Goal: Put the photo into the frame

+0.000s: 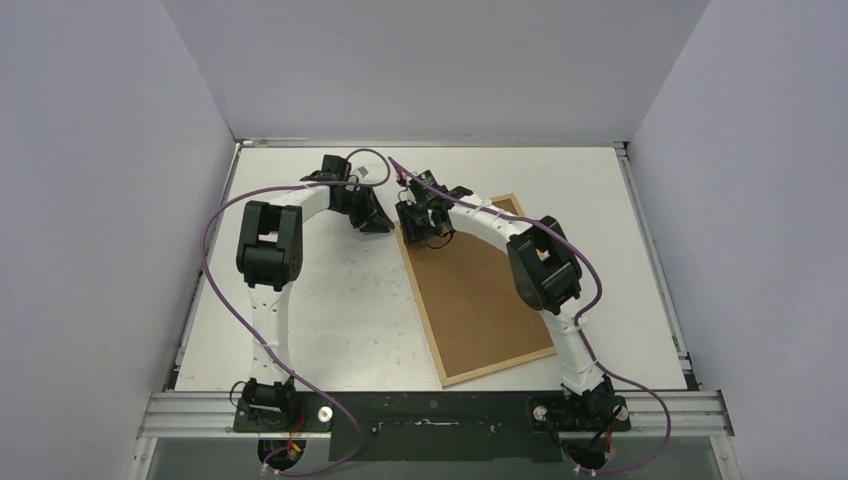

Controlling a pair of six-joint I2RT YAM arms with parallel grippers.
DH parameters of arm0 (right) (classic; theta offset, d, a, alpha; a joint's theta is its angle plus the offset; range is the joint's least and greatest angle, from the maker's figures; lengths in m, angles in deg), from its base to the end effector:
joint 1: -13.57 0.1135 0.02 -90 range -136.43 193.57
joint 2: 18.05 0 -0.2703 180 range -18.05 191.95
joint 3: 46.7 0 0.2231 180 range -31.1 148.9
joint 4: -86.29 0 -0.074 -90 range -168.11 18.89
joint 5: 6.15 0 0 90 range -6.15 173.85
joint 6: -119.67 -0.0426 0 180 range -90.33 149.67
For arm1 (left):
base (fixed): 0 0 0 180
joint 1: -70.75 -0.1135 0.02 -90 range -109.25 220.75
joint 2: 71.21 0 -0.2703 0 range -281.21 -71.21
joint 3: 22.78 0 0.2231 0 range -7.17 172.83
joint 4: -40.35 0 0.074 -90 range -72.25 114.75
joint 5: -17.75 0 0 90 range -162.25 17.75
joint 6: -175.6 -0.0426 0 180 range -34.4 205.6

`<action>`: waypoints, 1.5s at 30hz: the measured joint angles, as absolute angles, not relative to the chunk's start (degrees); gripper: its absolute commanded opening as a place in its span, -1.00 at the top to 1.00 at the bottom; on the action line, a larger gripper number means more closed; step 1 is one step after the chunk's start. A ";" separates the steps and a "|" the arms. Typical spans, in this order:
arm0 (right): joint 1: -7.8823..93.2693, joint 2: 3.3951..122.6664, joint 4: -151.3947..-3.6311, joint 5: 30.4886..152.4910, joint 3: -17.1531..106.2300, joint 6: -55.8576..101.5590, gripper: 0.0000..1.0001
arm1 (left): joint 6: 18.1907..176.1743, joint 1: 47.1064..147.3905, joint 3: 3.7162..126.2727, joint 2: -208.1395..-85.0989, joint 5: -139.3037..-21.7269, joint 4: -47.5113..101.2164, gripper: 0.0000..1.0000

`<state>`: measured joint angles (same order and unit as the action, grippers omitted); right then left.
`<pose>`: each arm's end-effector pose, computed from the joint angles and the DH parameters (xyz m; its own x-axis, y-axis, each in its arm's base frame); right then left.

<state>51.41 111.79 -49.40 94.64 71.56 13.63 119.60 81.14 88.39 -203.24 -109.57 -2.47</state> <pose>0.3716 0.2987 0.1803 -0.8178 -0.2916 -0.4961 -0.4782 0.8240 0.3039 0.4451 -0.1079 0.1381 -0.9590 -0.2763 -0.0637 -0.1549 0.6987 -0.6984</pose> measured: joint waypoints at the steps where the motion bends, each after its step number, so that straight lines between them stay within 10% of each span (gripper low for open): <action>1: 51.43 111.79 -49.38 94.55 71.56 13.66 0.24 | 119.60 81.14 88.39 -203.24 -109.57 -2.47 0.55; 45: 52.92 112.88 -46.89 89.70 73.94 12.58 0.29 | 119.89 81.14 87.94 -203.24 -110.03 -1.97 0.55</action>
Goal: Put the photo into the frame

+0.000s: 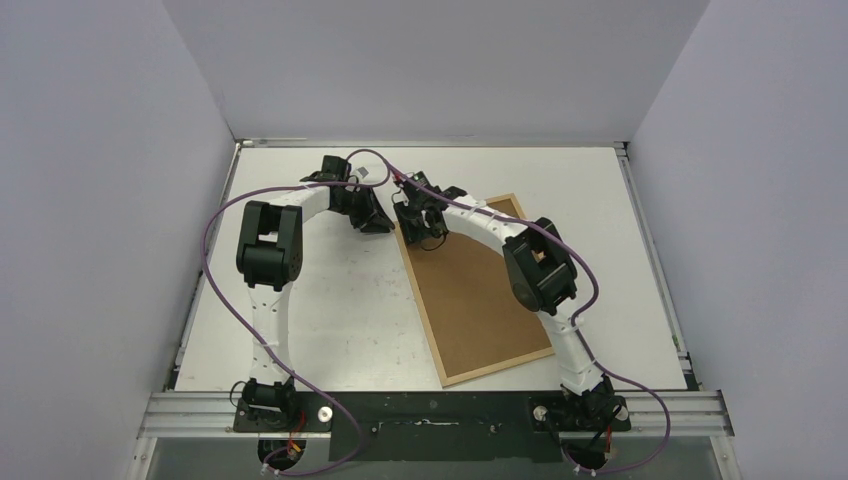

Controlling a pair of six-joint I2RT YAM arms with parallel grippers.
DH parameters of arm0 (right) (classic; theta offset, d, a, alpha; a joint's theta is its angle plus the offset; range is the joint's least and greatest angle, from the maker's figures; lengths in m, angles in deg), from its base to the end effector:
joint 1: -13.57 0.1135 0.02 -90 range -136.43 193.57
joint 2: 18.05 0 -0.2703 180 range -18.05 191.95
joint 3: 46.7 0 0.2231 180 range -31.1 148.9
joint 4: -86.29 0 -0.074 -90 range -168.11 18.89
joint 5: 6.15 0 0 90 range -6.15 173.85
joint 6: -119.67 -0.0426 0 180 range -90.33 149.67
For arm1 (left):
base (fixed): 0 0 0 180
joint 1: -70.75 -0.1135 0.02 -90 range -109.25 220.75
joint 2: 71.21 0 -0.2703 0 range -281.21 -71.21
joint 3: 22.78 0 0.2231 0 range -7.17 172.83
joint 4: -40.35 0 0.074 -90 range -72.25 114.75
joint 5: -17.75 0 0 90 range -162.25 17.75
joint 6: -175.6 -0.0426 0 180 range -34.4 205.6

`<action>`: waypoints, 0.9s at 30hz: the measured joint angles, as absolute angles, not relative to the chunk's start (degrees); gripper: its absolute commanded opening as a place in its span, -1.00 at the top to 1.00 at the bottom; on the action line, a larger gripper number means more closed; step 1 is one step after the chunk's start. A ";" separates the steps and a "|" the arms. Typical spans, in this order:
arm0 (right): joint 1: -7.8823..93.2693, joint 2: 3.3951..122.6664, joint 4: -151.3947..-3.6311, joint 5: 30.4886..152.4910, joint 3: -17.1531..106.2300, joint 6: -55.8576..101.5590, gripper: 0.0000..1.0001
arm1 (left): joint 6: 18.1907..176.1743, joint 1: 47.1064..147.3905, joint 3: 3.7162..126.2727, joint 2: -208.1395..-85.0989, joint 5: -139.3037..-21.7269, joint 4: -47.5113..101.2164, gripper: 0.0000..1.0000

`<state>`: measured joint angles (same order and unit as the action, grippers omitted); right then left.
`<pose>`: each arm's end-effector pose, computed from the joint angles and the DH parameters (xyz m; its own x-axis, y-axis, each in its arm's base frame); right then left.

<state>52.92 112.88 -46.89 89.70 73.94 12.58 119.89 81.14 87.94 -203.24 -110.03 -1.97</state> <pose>0.3683 0.3076 0.1801 -0.8186 -0.2932 -0.4939 -0.4530 0.8582 0.2414 0.4444 -0.1080 0.1367 -0.9592 -0.2768 -0.0577 -0.1576 0.6928 -0.7037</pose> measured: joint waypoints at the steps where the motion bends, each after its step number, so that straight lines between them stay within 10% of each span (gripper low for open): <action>1: 52.99 112.97 -46.75 89.50 74.07 12.56 0.30 | 119.89 81.14 87.94 -203.24 -110.03 -1.95 0.55; 27: 56.37 115.51 -42.62 79.44 77.65 12.34 0.39 | 119.89 81.14 87.39 -203.07 -110.56 -1.51 0.55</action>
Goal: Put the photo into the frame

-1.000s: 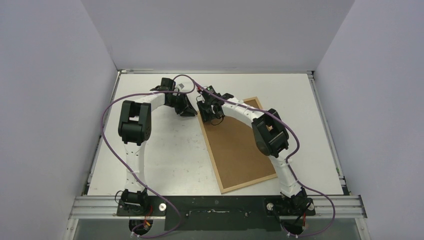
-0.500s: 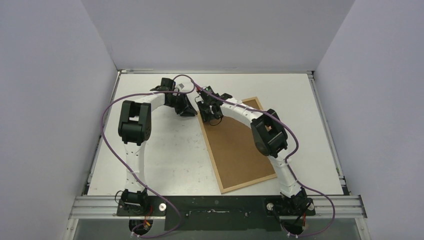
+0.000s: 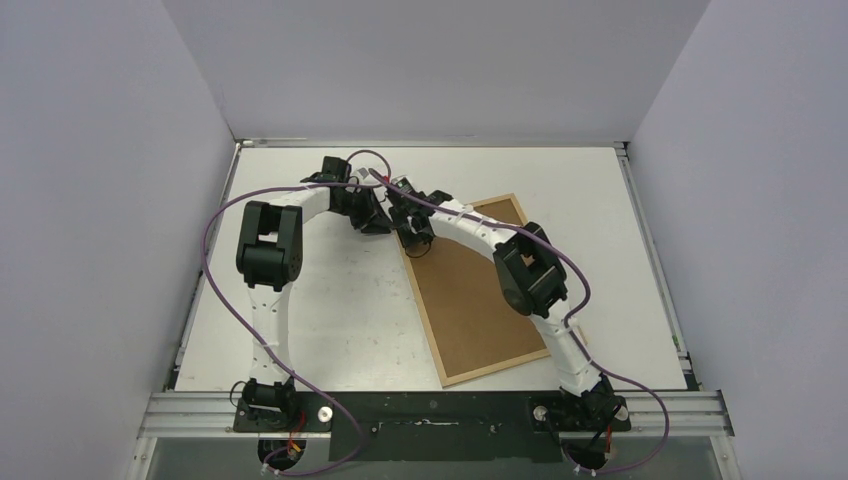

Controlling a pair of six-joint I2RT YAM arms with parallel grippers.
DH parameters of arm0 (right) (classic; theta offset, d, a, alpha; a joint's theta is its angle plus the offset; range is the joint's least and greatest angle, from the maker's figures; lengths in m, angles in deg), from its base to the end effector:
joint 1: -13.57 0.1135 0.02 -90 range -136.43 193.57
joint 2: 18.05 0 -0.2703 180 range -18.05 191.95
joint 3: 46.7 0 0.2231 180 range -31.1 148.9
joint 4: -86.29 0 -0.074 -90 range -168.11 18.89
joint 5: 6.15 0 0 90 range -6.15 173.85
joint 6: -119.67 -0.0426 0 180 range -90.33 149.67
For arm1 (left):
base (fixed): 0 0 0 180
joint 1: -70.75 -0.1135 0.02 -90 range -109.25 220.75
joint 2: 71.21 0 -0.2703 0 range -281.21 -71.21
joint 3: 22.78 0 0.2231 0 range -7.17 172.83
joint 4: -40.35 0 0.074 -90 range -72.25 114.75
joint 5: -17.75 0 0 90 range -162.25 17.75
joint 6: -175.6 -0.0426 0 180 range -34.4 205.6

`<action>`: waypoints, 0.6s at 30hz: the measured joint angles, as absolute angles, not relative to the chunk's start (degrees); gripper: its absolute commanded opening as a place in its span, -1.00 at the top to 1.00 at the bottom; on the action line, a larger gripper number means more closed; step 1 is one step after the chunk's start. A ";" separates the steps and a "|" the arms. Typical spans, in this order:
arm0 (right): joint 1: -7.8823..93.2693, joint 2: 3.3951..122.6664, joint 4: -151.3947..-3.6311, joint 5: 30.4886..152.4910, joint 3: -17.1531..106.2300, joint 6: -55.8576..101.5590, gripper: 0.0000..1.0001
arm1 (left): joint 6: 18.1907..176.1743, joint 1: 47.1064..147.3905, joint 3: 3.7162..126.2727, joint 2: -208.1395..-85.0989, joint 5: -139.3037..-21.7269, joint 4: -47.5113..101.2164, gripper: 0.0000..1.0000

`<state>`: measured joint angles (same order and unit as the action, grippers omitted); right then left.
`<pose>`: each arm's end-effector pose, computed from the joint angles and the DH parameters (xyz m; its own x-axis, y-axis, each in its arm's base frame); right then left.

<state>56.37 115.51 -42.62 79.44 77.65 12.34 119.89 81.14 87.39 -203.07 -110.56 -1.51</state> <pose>0.3575 0.3266 0.1725 -0.8019 -0.3378 -0.4929 -0.4301 0.8989 0.0838 0.4433 -0.1081 0.1362 -0.9603 -0.2734 -0.0553 -0.1548 0.6875 -0.7095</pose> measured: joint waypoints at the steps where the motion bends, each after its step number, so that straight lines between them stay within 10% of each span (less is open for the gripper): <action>1: 56.61 115.81 -42.30 78.68 77.94 12.34 0.39 | 119.91 81.14 87.28 -203.02 -110.56 -1.47 0.55; 18: 53.90 114.87 -38.91 80.45 80.17 7.16 0.00 | 119.10 77.05 89.20 -202.69 -110.43 -4.97 0.35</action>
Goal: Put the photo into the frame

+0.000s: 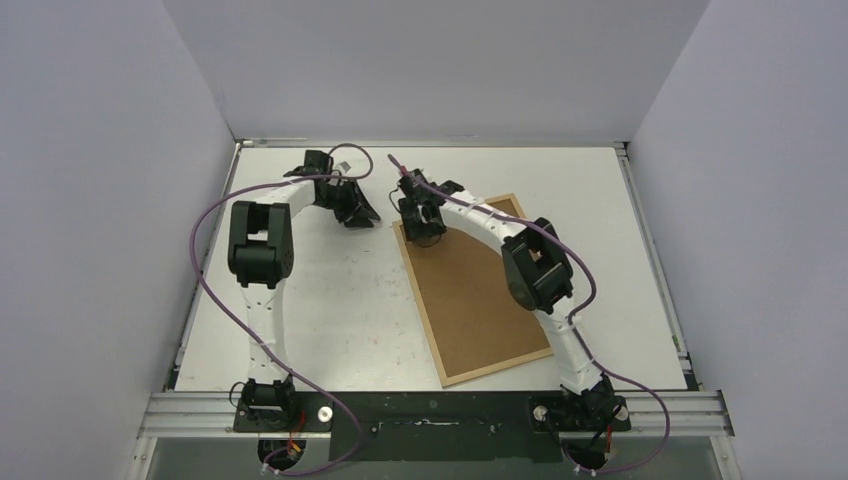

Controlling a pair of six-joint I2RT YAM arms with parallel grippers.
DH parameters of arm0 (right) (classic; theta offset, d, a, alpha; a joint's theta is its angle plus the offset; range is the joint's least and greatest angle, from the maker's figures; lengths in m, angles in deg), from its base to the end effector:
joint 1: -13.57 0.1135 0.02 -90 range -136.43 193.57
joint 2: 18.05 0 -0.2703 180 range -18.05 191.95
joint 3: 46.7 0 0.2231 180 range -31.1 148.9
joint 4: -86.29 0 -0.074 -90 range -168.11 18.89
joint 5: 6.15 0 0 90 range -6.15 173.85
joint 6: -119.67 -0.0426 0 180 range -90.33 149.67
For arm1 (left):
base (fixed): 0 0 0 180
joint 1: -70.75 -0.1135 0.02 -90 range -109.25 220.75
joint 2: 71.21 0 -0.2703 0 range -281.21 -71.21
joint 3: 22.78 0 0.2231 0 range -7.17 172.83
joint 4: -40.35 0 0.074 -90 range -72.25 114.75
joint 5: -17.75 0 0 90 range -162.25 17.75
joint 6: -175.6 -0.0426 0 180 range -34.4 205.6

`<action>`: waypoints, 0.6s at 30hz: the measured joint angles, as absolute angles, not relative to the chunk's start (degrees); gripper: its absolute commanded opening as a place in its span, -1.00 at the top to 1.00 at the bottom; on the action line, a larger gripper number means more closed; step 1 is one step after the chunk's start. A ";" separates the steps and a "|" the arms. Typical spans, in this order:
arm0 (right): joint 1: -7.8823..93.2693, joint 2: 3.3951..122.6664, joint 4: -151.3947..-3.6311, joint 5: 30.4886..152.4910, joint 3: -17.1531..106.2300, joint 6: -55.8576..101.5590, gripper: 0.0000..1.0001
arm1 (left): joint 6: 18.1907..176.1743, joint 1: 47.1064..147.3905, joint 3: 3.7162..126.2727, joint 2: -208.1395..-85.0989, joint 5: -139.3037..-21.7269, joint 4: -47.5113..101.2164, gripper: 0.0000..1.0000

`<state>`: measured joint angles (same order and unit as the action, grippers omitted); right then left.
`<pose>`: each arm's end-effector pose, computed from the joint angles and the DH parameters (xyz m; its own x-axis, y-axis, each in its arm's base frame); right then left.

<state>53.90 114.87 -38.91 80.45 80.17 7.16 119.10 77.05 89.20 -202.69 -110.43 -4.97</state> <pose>0.3696 0.3105 0.1862 -0.8540 -0.2237 -0.4698 -0.3216 0.9367 0.1386 0.4494 -0.0761 0.1443 -0.9420 -0.3325 -0.0460 -0.2066 0.6823 -0.7013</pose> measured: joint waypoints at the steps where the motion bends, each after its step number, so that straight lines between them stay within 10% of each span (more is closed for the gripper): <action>1: 52.94 114.35 -38.58 80.87 79.88 6.22 -0.05 | 118.81 76.55 90.47 -203.11 -109.92 -5.40 0.27; 18: 26.82 72.03 -32.35 70.51 38.20 -16.70 -0.79 | 108.56 77.58 106.40 -211.09 -111.89 -1.60 -0.17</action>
<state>26.82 72.03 -32.35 70.51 38.20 -16.70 108.56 77.58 106.40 -211.09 -111.89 -1.60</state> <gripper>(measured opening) 0.812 0.560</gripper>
